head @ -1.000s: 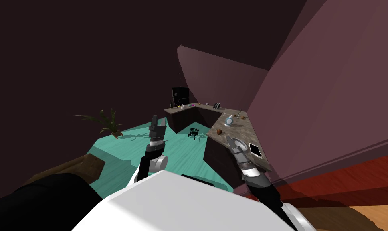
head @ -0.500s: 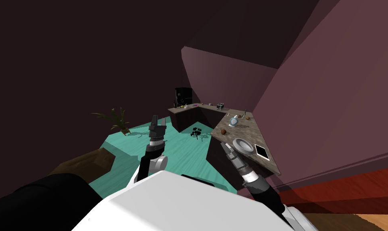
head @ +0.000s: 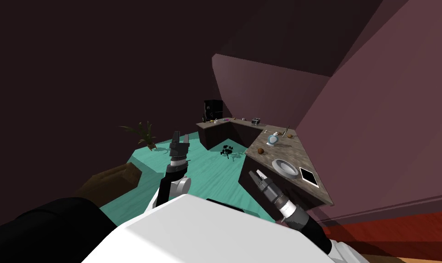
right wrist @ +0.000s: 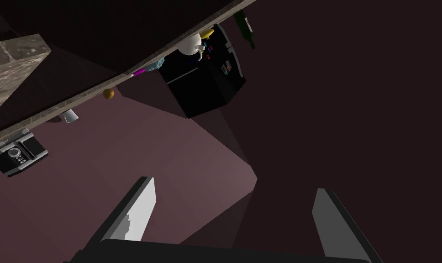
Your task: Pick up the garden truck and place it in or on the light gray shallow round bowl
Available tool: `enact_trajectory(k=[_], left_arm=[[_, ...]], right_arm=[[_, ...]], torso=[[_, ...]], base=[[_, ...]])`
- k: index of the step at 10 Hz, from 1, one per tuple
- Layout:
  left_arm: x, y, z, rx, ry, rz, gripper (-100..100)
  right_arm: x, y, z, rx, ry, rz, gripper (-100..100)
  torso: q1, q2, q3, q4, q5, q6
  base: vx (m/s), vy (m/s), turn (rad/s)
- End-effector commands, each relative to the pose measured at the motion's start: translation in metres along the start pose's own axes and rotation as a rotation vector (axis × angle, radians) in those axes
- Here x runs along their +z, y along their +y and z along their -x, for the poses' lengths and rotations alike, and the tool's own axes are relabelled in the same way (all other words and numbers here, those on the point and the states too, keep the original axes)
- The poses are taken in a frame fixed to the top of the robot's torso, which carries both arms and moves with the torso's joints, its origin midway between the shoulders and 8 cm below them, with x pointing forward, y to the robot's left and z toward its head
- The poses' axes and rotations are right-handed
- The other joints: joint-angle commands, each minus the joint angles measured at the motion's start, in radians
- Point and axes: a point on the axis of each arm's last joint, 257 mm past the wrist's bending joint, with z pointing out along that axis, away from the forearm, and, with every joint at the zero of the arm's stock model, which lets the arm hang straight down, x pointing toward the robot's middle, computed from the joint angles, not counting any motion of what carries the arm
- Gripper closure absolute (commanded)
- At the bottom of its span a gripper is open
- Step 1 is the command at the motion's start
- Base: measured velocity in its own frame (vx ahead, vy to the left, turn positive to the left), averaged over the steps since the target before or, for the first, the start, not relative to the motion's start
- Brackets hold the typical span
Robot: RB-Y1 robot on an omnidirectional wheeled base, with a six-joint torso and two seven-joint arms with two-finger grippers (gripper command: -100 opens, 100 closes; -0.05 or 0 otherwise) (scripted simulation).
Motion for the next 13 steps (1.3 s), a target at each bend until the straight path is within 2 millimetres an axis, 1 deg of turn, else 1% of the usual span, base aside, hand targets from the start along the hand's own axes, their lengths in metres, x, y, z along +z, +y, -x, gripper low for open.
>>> enact_trajectory(k=[1, 2, 3, 4, 5, 6, 8, 9, 10, 11, 13], left_arm=[[0.000, 0.000, 0.000, 0.000, 0.000, 0.000, 0], [0.000, 0.000, 0.000, 0.000, 0.000, 0.000, 0], [0.000, 0.000, 0.000, 0.000, 0.000, 0.000, 0], [0.000, 0.000, 0.000, 0.000, 0.000, 0.000, 0], [0.000, 0.000, 0.000, 0.000, 0.000, 0.000, 0], [0.000, 0.000, 0.000, 0.000, 0.000, 0.000, 0], [0.000, 0.000, 0.000, 0.000, 0.000, 0.000, 0], [0.000, 0.000, 0.000, 0.000, 0.000, 0.000, 0], [0.000, 0.000, 0.000, 0.000, 0.000, 0.000, 0], [0.000, 0.000, 0.000, 0.000, 0.000, 0.000, 0], [0.000, 0.000, 0.000, 0.000, 0.000, 0.000, 0]], right_arm=[[-0.009, -0.009, -0.020, -0.054, 0.077, -0.013, -100], [-0.012, -0.011, -0.025, -0.100, 0.111, -0.006, -100], [-0.014, -0.011, -0.027, -0.111, 0.123, -0.003, -100], [-0.024, -0.020, -0.043, -0.154, 0.187, -0.014, -100], [-0.027, -0.021, -0.048, -0.195, 0.218, -0.006, -100], [-0.038, -0.029, -0.062, -0.226, 0.272, -0.016, -100], [-0.043, -0.032, -0.067, -0.280, 0.314, -0.004, -100], [-0.056, -0.041, -0.081, -0.323, 0.376, -0.010, -100], [-0.061, -0.044, -0.085, -0.367, 0.411, 0.002, -100], [-0.075, -0.053, -0.097, -0.396, 0.466, -0.003, -100], [-0.081, -0.057, -0.101, -0.456, 0.509, 0.014, -100]], torso=[[0.000, 0.000, 0.000, 0.000, 0.000, 0.000], [0.001, 0.001, 0.000, 0.000, 0.000, 0.000], [0.000, 0.001, 0.001, 0.000, 0.000, 0.000], [-0.002, 0.000, 0.000, 0.000, 0.000, 0.000], [0.000, 0.000, 0.000, 0.000, 0.000, 0.000], [-0.001, -0.001, 0.000, 0.000, 0.000, 0.000], [0.000, 0.000, 0.000, 0.000, 0.000, 0.000], [-0.002, -0.001, 0.000, 0.000, 0.000, 0.000], [-0.001, -0.001, 0.000, 0.000, 0.000, -0.001], [-0.001, -0.001, -0.001, 0.000, 0.000, 0.000], [0.000, -0.001, -0.001, 0.000, 0.000, 0.000]], base=[[-0.046, 0.087, 0.149], [-0.046, 0.068, 0.085], [-0.017, 0.026, -0.006], [-0.019, 0.067, 0.155], [-0.021, 0.059, 0.098], [-0.031, 0.079, 0.192], [-0.013, 0.046, 0.040], [-0.014, 0.055, 0.193], [-0.013, 0.055, 0.116], [-0.011, 0.083, 0.175], [-0.006, 0.042, 0.042]])
